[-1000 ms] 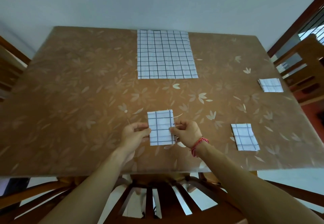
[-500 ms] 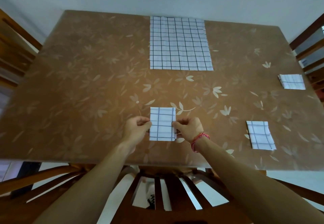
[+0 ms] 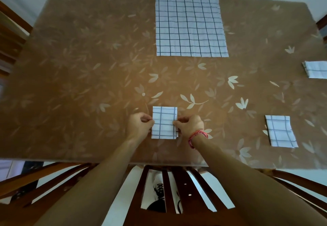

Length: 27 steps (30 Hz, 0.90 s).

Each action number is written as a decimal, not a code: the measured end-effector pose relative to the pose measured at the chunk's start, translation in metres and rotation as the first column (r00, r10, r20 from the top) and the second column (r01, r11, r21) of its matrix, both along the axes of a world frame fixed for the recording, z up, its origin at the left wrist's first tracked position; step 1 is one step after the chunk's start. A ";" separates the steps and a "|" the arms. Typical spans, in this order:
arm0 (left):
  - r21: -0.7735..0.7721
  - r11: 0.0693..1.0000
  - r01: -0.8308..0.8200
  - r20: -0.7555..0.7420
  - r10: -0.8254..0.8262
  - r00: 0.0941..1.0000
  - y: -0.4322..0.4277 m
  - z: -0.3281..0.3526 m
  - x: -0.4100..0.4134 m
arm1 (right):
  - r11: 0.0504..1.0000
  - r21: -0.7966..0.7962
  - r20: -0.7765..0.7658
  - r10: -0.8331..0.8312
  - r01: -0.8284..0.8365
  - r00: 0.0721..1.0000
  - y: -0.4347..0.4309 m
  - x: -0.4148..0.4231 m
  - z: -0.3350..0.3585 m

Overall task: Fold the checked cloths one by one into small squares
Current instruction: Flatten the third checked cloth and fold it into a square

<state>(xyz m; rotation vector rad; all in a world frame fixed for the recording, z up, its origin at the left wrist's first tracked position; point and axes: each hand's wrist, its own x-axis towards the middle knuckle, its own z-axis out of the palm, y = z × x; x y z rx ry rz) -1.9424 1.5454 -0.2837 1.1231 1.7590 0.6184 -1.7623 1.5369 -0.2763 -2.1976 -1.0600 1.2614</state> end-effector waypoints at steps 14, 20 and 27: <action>0.023 0.997 0.079 -0.120 -0.075 0.990 0.003 -0.024 -0.012 | 0.999 -0.011 0.040 0.033 -0.032 0.999 0.007 -0.012 -0.020; 0.079 0.990 0.116 -0.205 -0.098 0.974 0.002 -0.024 -0.011 | 0.996 0.018 0.096 0.090 -0.092 0.991 0.005 -0.012 -0.019; 0.152 0.975 0.160 -0.292 -0.111 0.950 0.000 -0.018 -0.012 | 0.993 0.049 0.134 0.097 -0.105 0.986 0.003 -0.012 -0.016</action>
